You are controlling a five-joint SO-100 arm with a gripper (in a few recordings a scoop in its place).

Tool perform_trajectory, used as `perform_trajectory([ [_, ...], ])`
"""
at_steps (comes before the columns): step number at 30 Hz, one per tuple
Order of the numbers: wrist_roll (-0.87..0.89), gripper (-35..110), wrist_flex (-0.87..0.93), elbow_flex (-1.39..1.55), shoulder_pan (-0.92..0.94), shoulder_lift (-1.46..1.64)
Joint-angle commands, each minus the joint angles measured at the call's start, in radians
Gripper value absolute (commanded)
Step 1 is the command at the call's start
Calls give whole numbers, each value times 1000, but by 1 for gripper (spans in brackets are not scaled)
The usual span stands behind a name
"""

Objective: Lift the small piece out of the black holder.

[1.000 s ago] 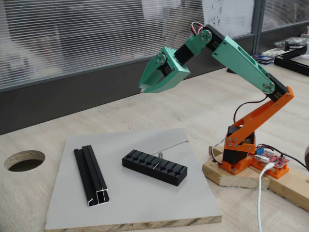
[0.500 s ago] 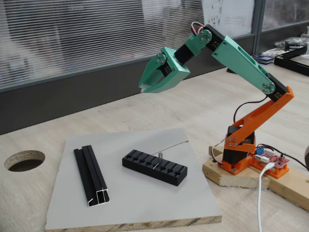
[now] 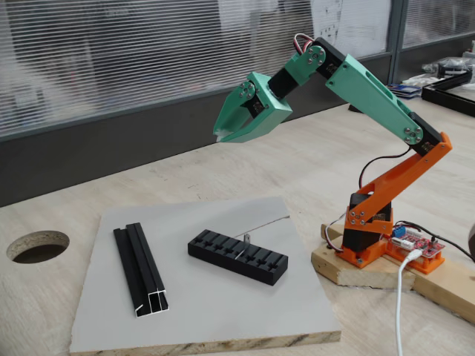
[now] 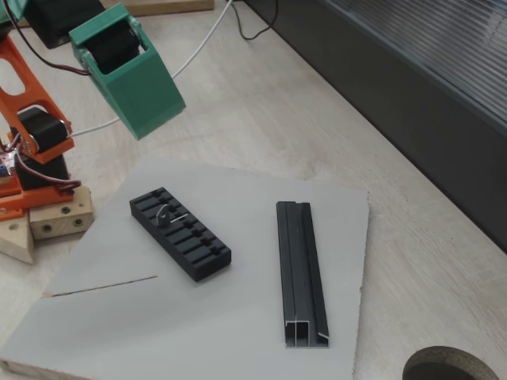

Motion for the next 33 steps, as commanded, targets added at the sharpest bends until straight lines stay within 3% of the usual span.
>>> perform_trajectory([
  [1, 11, 9, 15, 8, 17, 12],
  [33, 5, 9, 18, 6, 11, -98],
])
